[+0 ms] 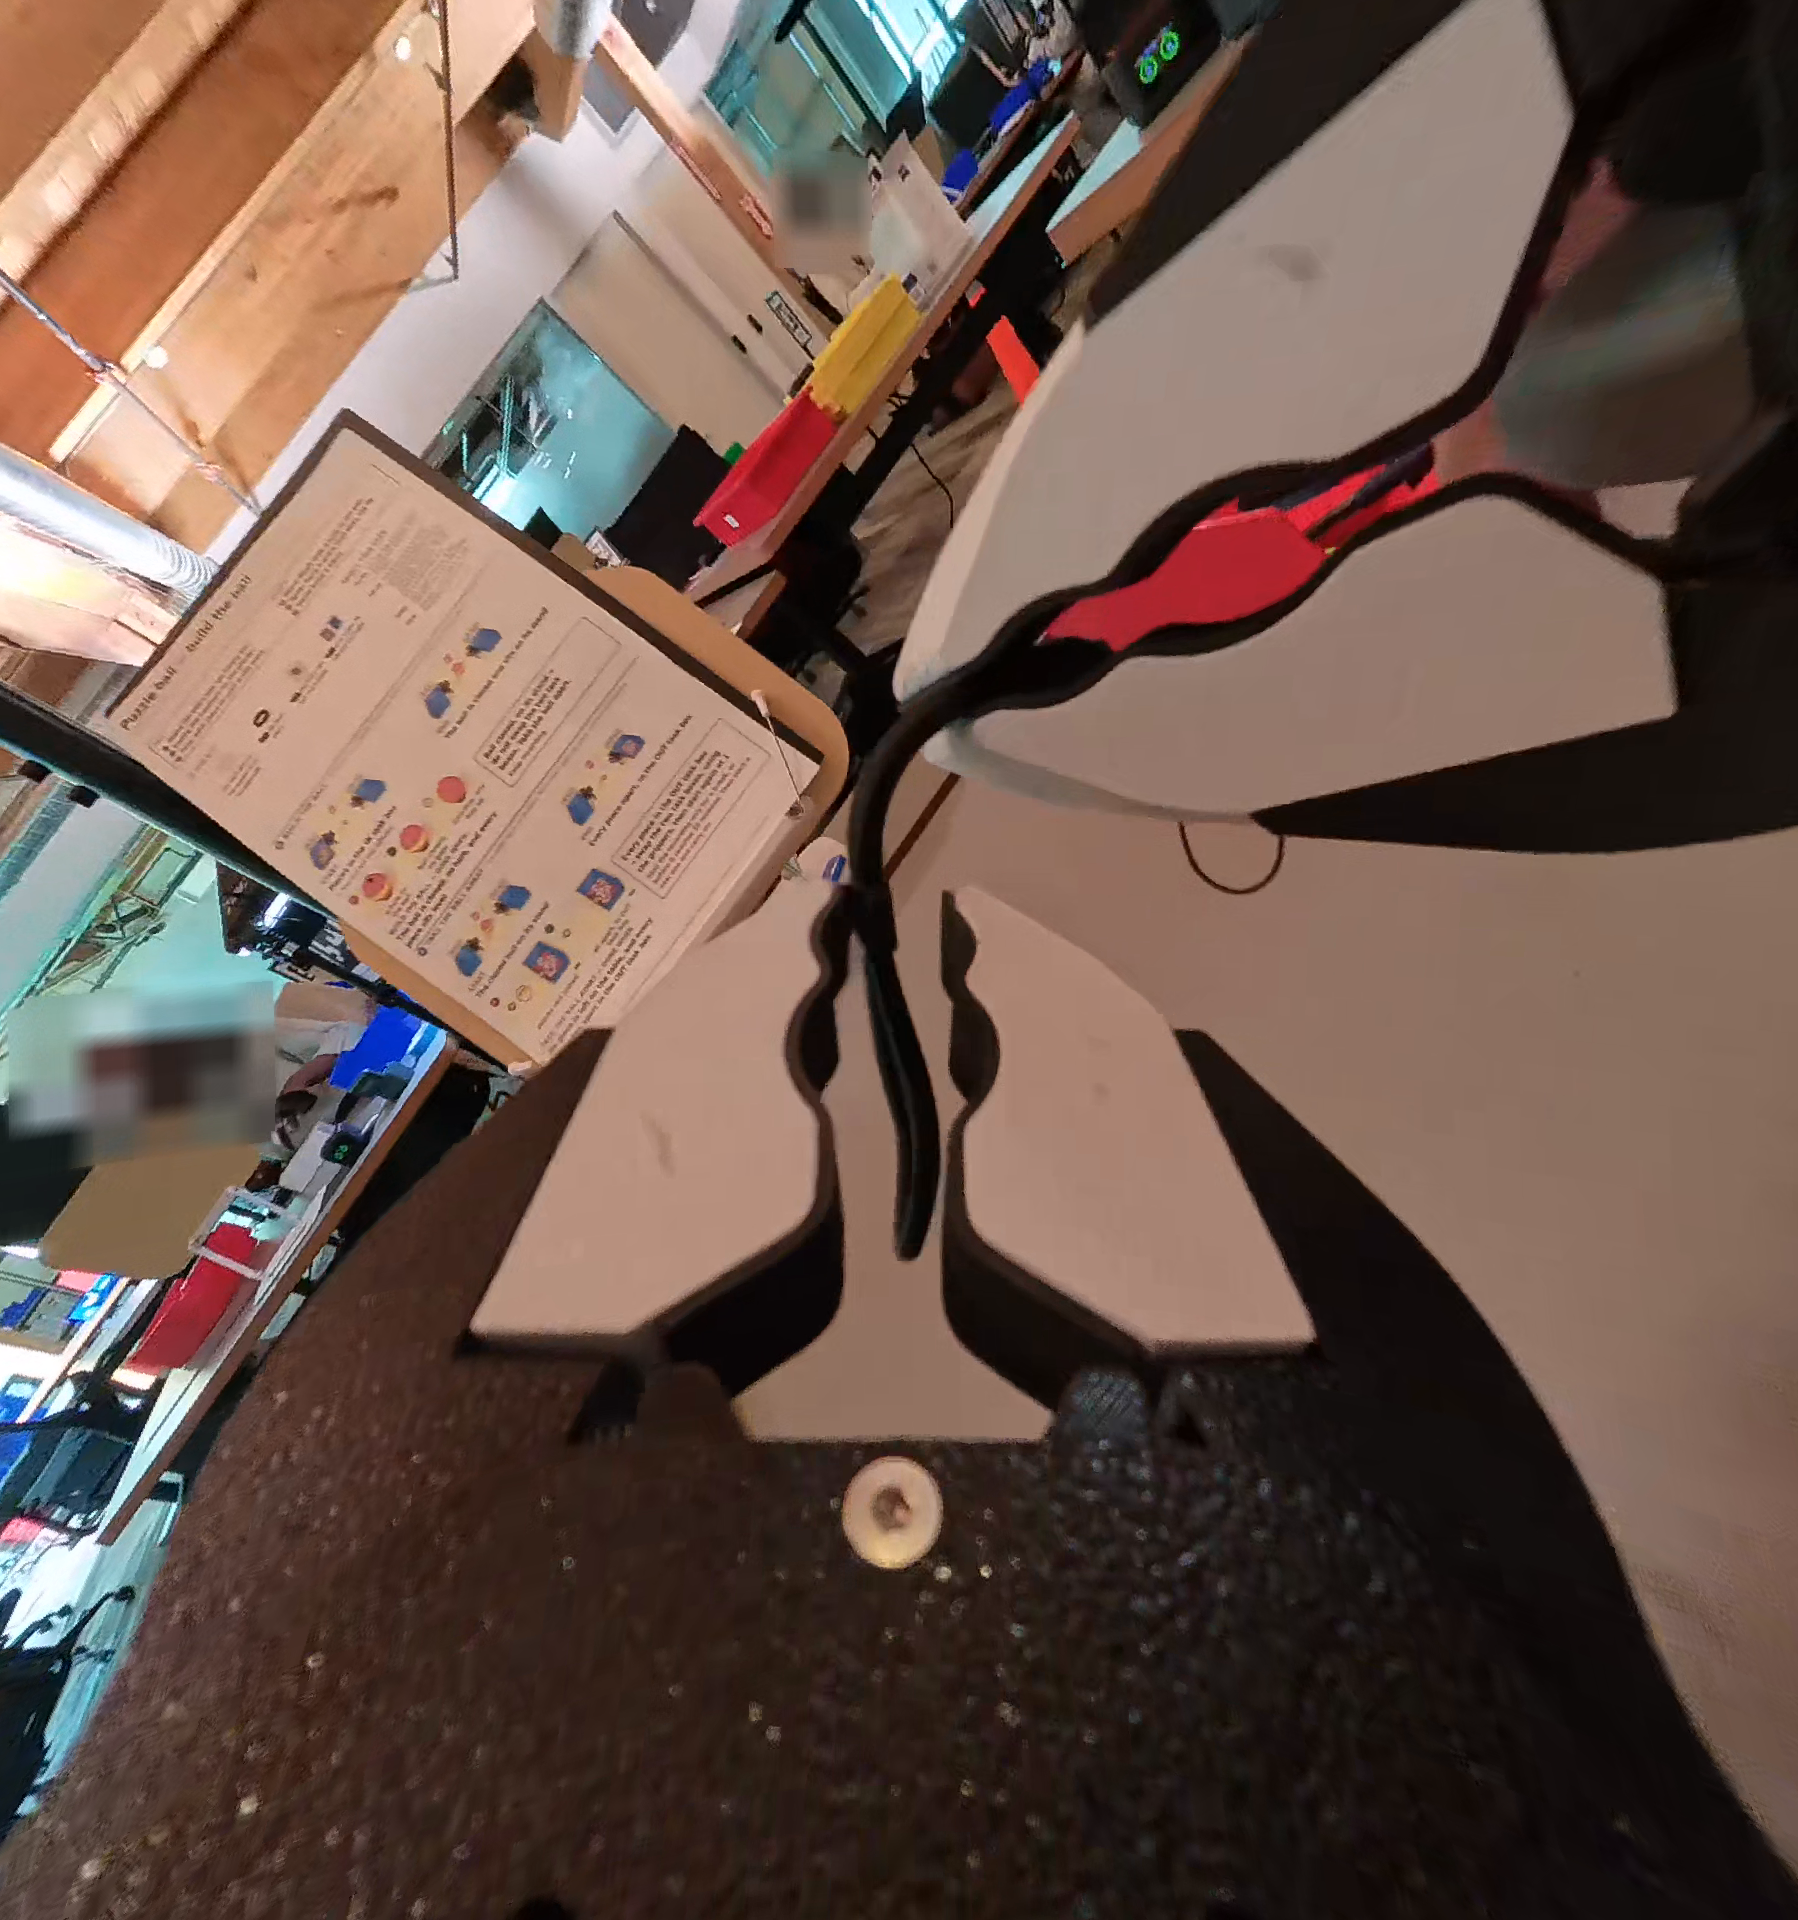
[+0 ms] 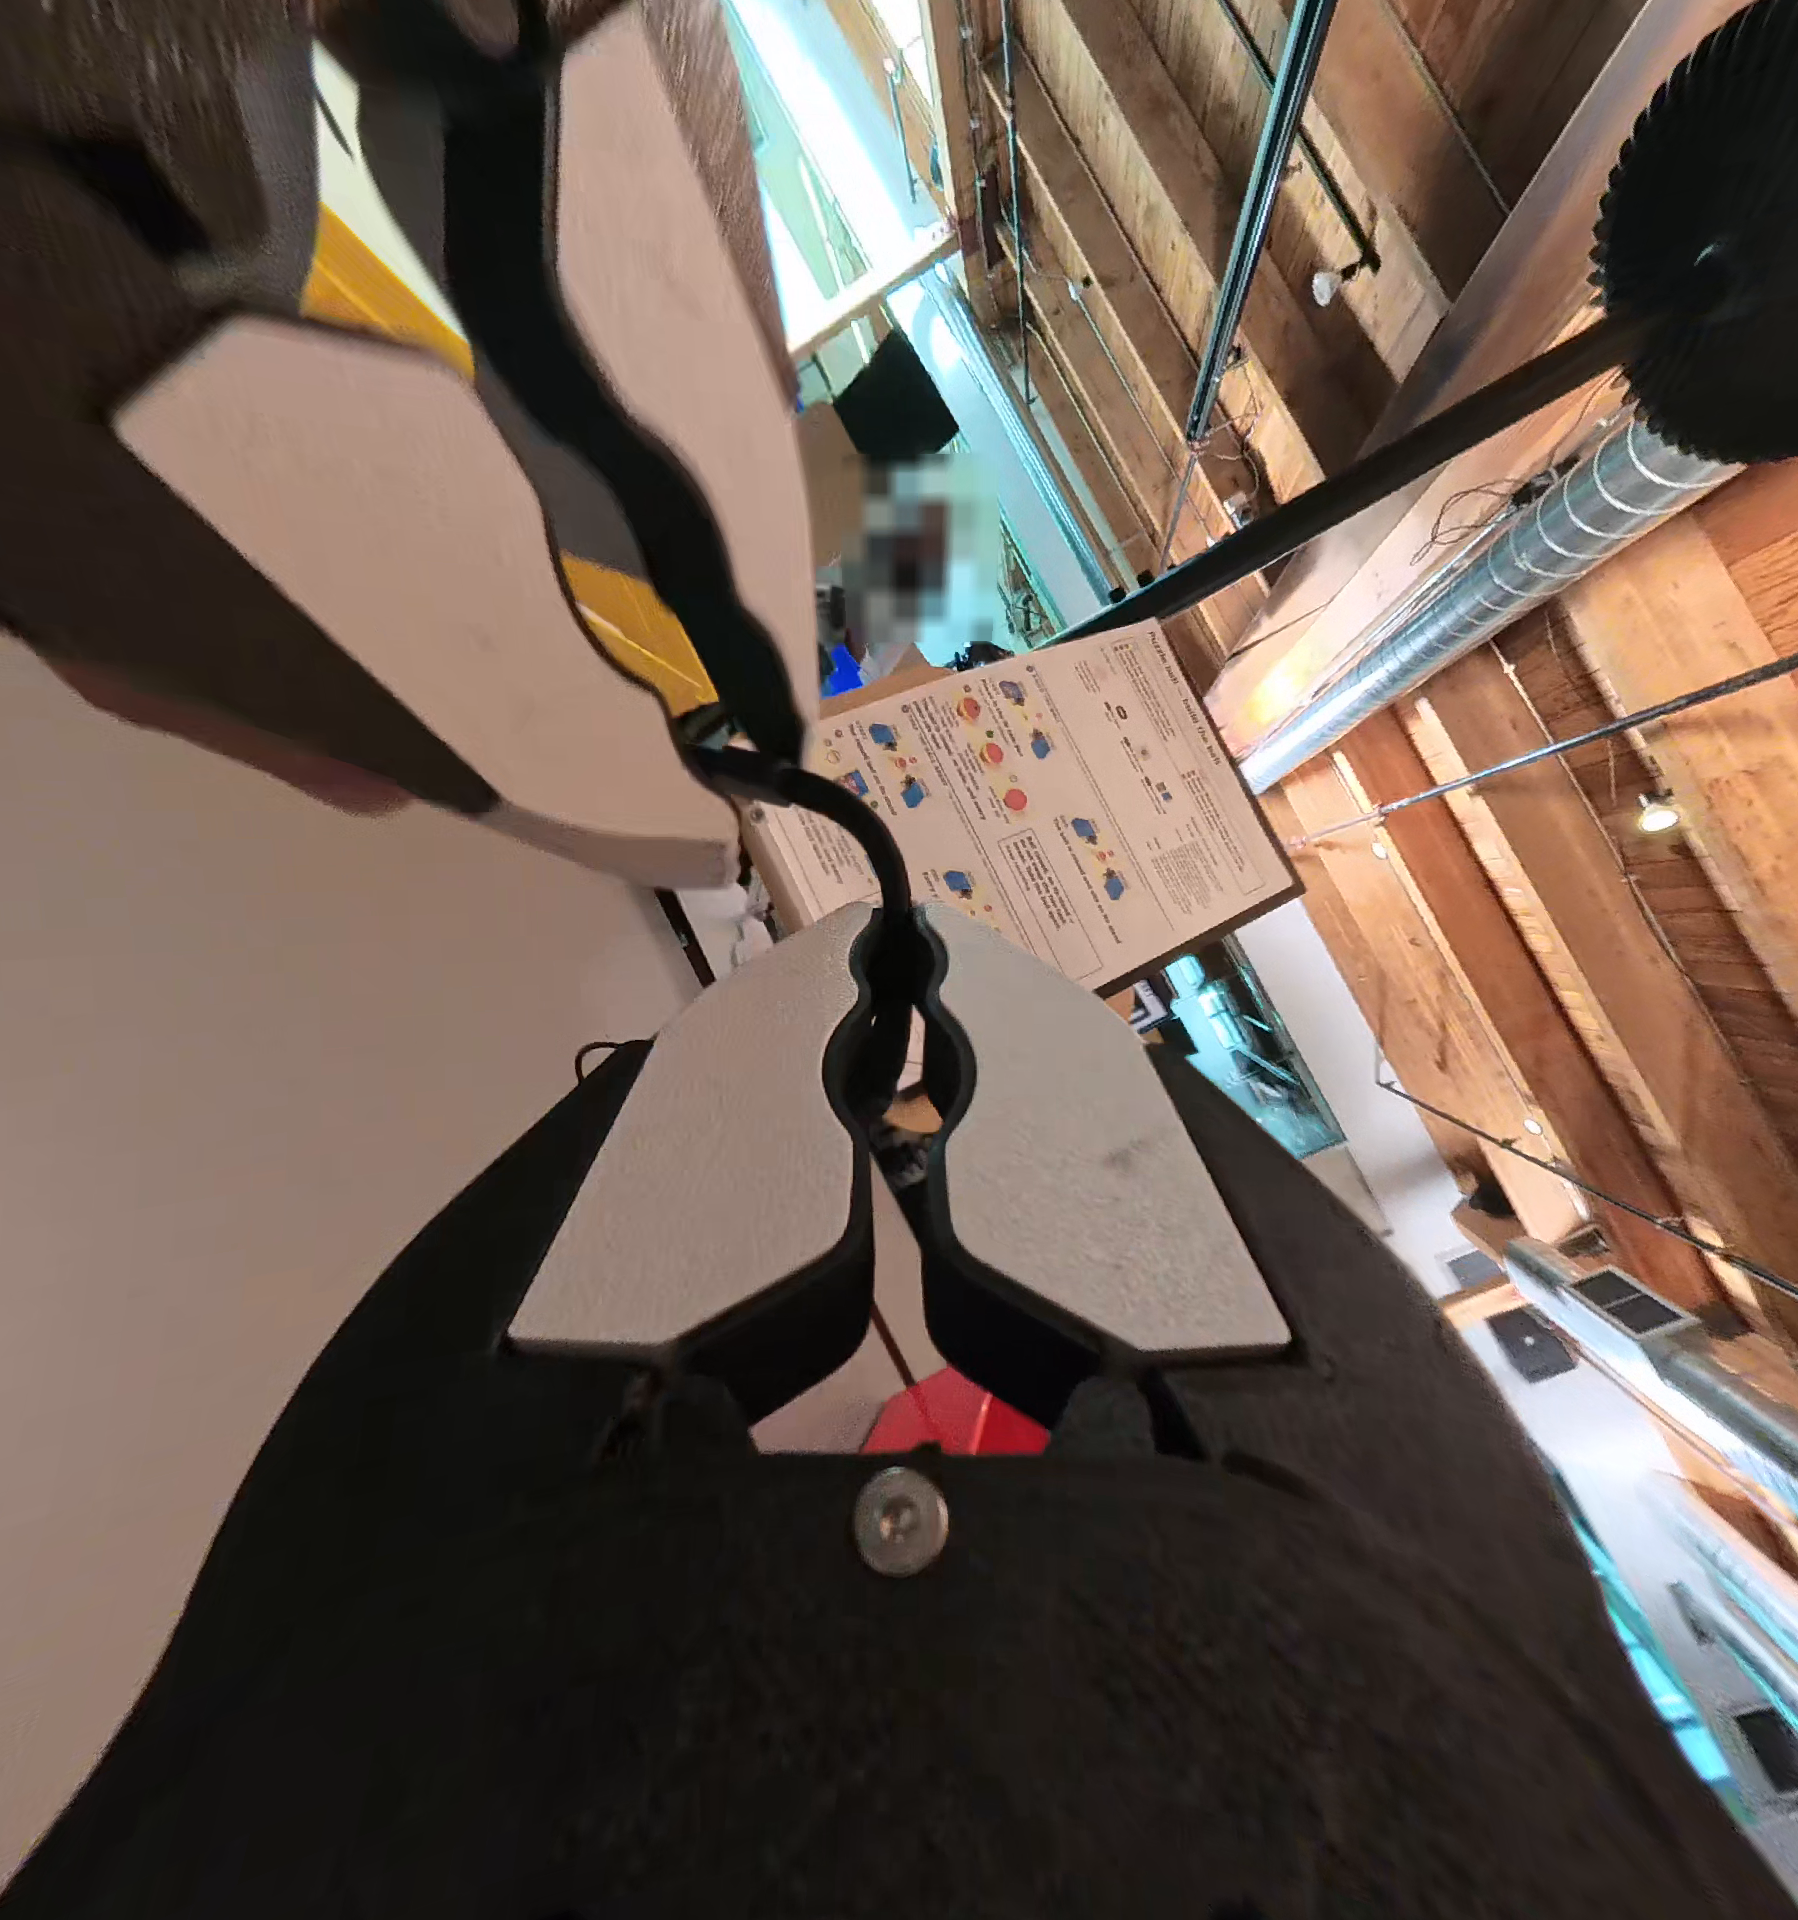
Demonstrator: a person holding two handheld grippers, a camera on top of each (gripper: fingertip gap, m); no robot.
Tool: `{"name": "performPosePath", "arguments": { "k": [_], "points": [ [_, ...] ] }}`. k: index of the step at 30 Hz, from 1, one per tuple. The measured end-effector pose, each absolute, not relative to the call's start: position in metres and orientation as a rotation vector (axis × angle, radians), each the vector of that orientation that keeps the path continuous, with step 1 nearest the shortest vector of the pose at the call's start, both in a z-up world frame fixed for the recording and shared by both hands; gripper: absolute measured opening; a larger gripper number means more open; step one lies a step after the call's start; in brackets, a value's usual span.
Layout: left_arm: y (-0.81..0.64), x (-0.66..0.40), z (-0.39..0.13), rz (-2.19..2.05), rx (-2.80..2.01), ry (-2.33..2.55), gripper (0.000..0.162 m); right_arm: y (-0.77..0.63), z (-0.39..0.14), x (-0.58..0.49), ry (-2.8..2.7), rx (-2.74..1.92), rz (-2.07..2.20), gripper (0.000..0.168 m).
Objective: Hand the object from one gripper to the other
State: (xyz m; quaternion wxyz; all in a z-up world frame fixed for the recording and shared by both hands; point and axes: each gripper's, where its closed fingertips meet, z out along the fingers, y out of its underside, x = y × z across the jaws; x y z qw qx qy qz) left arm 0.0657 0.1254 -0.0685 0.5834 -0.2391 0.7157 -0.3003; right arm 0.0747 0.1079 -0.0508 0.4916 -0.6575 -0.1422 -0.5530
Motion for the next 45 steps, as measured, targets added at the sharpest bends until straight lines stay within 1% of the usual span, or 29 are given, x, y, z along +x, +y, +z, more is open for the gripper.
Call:
{"name": "performPosePath", "arguments": {
  "k": [1, 3, 6, 8, 9, 10, 12, 14, 17, 21, 25, 28, 32, 33, 34, 35, 37, 38, 42, 43, 45],
  "points": [
    [0.126, 0.067, -0.07, -0.697, -0.566, 1.669, 0.005, 0.108, -0.051, 0.073, -0.336, -1.606, -1.319, 0.003],
    [0.128, 0.068, -0.069, -0.732, -0.59, 1.648, 0.005, 0.107, -0.051, 0.068, -0.332, -1.614, -1.277, 0.003],
    [0.131, 0.067, -0.058, -0.981, -0.676, 1.584, 0.005, 0.106, -0.046, 0.06, -0.274, -1.551, -1.103, 0.029],
    [0.135, 0.068, -0.052, -1.257, -0.774, 1.541, 0.005, 0.103, -0.036, 0.05, -0.196, -1.448, -0.829, 0.047],
    [0.138, 0.068, -0.048, -1.426, -0.822, 1.513, 0.005, 0.099, -0.029, 0.047, -0.135, -1.375, -0.667, 0.053],
    [0.14, 0.066, -0.044, -1.613, -0.866, 1.476, 0.005, 0.093, -0.02, 0.047, -0.062, -1.289, -0.503, 0.055],
    [0.148, 0.064, -0.036, -1.985, -0.973, 1.357, 0.005, 0.087, -0.015, 0.053, 0.064, -1.178, -0.22, 0.051],
    [0.159, 0.062, -0.032, -2.243, -1.031, 1.23, 0.005, 0.097, -0.033, 0.058, 0.101, -1.223, -0.074, 0.05],
    [0.166, 0.059, -0.034, -2.413, -1.03, 1.145, 0.005, 0.127, -0.068, 0.055, 0.096, -1.364, -0.016, 0.048],
    [0.159, 0.057, -0.039, -2.401, -0.963, 1.224, 0.005, 0.157, -0.076, 0.037, 0.082, -1.37, 0.148, 0.041],
    [0.154, 0.053, -0.039, -2.351, -0.906, 1.302, 0.005, 0.165, -0.073, 0.034, 0.072, -1.345, 0.178, 0.004],
    [0.152, 0.053, -0.044, -2.294, -0.898, 1.353, 0.006, 0.17, -0.081, 0.025, 0.012, -1.418, 0.177, 0.002],
    [0.152, 0.053, -0.049, -2.232, -0.906, 1.44, 0.006, 0.164, -0.085, 0.038, 0.011, -1.479, 0.024, 0.002],
    [0.153, 0.051, -0.05, -2.203, -0.89, 1.482, 0.012, 0.159, -0.083, 0.045, 0.032, -1.489, -0.022, 0.002],
    [0.154, 0.051, -0.054, -2.151, -0.883, 1.535, 0.023, 0.153, -0.081, 0.053, 0.052, -1.503, -0.077, 0.002],
    [0.156, 0.051, -0.06, -2.077, -0.887, 1.598, 0.03, 0.146, -0.08, 0.062, 0.074, -1.522, -0.146, 0.002],
    [0.166, 0.054, -0.079, -1.877, -0.911, 1.741, 0.041, 0.131, -0.075, 0.078, 0.106, -1.555, -0.299, 0.002],
    [0.175, 0.057, -0.089, -1.753, -0.94, 1.787, 0.043, 0.125, -0.073, 0.082, 0.106, -1.577, -0.363, 0.002],
    [0.217, 0.066, -0.105, -1.314, -1.023, 1.785, 0.042, 0.111, -0.073, 0.094, 0.076, -1.686, -0.619, 0.002],
    [0.218, 0.064, -0.099, -1.276, -1.001, 1.764, 0.042, 0.11, -0.075, 0.094, 0.061, -1.716, -0.666, 0.002],
    [0.196, 0.054, -0.08, -1.336, -0.854, 1.752, 0.039, 0.112, -0.079, 0.094, 0.033, -1.762, -0.733, 0.002]
  ]
}}
